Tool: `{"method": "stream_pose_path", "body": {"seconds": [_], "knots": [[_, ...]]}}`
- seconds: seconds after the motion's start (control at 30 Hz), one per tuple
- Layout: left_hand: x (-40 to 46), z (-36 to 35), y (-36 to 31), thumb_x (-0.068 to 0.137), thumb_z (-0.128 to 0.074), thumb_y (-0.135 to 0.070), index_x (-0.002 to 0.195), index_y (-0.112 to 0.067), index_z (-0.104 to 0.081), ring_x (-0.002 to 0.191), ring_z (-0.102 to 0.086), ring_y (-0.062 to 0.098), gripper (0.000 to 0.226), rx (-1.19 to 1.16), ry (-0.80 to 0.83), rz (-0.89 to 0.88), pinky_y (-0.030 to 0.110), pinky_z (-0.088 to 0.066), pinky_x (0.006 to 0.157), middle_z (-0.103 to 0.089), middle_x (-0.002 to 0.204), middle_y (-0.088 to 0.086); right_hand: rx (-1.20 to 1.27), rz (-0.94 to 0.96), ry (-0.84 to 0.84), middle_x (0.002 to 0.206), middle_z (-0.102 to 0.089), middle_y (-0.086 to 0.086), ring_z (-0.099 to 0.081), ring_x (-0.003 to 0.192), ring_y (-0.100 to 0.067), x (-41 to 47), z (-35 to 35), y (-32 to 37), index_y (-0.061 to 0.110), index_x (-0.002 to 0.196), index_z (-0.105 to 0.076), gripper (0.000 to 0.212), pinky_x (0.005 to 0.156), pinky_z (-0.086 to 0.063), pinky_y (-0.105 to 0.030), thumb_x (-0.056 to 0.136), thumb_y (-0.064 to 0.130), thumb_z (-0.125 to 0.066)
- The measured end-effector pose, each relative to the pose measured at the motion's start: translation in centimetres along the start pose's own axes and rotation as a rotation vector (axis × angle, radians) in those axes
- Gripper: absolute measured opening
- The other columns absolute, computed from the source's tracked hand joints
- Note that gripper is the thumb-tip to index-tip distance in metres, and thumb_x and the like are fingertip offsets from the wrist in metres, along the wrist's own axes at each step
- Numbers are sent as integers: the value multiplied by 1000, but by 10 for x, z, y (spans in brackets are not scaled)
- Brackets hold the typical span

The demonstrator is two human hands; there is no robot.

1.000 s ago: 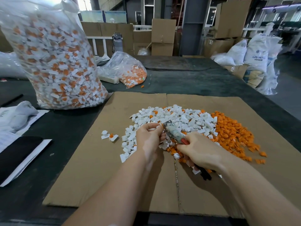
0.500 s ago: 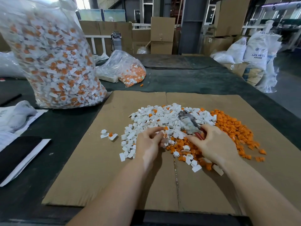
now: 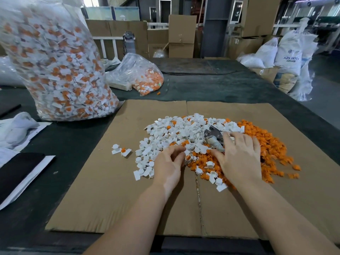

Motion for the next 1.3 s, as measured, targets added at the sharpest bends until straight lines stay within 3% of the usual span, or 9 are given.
{"method": "stream_pose_path", "body": {"seconds": [0.07,0.17,0.3,0.47,0.63,0.73,0.97,1.13,1.3], "knots": [[-2,0,-1,92,-57,-9,98,-19,-66,81,-64,8,15,-43,-1,8,9,-47,70,-68,93,-3,261,151,-193,102,-64,-13,-60,97,-33,-7,3,17,7,110,-65,32,87,-45,-49,81,16,-71],[-3,0,-1,90,-59,-8,95,-17,-69,76,-65,7,14,-47,9,-16,15,-50,73,-70,86,-1,525,353,-215,83,-65,-6,-61,77,-25,-22,4,42,7,92,-71,18,69,-52,-41,76,-2,-71],[-6,3,-1,89,-60,-5,94,-21,-68,83,-63,0,19,-53,51,-39,9,-47,76,-69,87,-8,671,307,-186,77,-64,-8,-60,74,-25,-29,-4,49,3,84,-70,8,68,-51,-35,78,-2,-70],[-10,1,-2,79,-66,4,99,-23,-66,74,-58,4,34,-28,128,-45,12,-48,73,-67,85,-7,662,243,-155,80,-63,-7,-60,79,-22,-31,-7,50,3,81,-66,7,72,-48,-29,79,-4,-69],[-9,-1,-2,79,-69,3,104,-19,-66,74,-56,10,34,12,102,-32,16,-47,76,-65,84,-8,715,184,-166,84,-64,-6,-60,83,-19,-31,-7,46,3,87,-67,7,77,-45,-23,83,-2,-64],[-10,0,-3,80,-69,4,101,-20,-64,74,-55,11,32,-22,85,-26,17,-48,76,-63,84,-8,713,181,-189,85,-65,-6,-60,83,-20,-32,-6,45,2,90,-69,10,78,-46,-25,82,-3,-65],[-13,0,-7,81,-69,-3,99,-24,-63,66,-52,-10,29,138,76,-123,3,-40,68,-58,82,-21,689,202,-185,78,-63,-5,-59,78,-22,-32,-5,45,4,79,-68,6,72,-49,-31,78,-1,-70],[-14,-1,-7,82,-69,-8,107,-20,-66,71,-53,-7,28,225,54,-173,1,-39,68,-57,83,-19,640,193,-231,74,-61,-6,-58,73,-24,-31,-5,47,5,76,-65,10,65,-49,-37,76,-3,-72],[-15,5,-6,85,-67,-12,109,-21,-64,77,-53,-7,26,242,-21,-237,1,-38,70,-56,90,-20,595,189,-287,85,-63,-5,-60,81,-24,-33,-5,47,7,86,-68,8,68,-48,-40,79,8,-73]]}}
Point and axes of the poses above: each hand's wrist, its own x-axis towards the middle knuckle, its own z-axis out of the back of the hand, y = z × x, the point moved 1 cm from there along x, towards the middle knuckle
